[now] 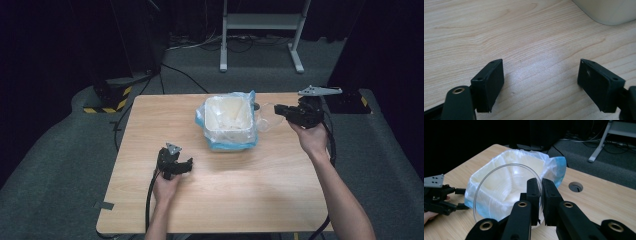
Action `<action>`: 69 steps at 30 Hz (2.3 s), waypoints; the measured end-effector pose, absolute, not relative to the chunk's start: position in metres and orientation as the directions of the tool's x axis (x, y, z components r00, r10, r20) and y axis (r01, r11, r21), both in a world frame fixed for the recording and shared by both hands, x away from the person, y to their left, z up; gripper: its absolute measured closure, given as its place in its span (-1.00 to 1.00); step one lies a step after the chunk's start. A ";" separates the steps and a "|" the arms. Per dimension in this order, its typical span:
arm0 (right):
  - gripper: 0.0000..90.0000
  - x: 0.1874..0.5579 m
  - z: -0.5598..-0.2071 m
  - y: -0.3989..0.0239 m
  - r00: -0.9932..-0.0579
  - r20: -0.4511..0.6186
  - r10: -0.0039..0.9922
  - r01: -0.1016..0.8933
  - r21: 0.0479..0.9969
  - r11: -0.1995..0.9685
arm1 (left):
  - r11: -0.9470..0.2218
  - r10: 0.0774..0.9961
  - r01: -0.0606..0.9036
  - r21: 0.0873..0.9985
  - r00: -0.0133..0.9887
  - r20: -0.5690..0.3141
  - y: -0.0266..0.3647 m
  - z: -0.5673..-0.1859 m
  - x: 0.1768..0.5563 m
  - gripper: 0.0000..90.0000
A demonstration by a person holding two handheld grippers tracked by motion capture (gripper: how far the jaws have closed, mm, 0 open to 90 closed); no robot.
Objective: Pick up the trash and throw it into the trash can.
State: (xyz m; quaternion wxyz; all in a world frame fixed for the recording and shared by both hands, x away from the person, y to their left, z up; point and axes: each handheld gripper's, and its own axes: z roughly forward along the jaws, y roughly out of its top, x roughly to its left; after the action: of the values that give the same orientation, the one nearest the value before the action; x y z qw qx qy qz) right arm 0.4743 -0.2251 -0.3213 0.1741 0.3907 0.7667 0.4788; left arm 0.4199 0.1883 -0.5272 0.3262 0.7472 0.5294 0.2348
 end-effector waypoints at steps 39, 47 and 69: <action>0.88 0.513 -0.316 -0.151 -0.684 0.095 0.723 0.431 0.852 0.296 | -0.225 0.944 0.639 0.735 0.330 0.002 0.188 -0.527 0.420 -0.54; 0.88 0.526 -0.332 -0.137 -0.673 0.099 0.733 0.452 0.839 0.301 | -0.225 0.944 0.639 0.736 0.331 0.001 0.188 -0.527 0.420 -0.54; 0.65 0.541 -0.364 -0.110 -0.682 0.076 0.728 0.483 0.794 0.370 | -0.225 0.944 0.638 0.736 0.331 0.001 0.188 -0.527 0.420 -0.54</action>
State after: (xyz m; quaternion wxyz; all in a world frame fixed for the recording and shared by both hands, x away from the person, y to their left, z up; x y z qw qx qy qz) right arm 0.5413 -0.1103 -0.3645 0.1454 0.3715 0.8147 0.4209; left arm 0.4198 0.1884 -0.5273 0.3278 0.7470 0.5294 0.2330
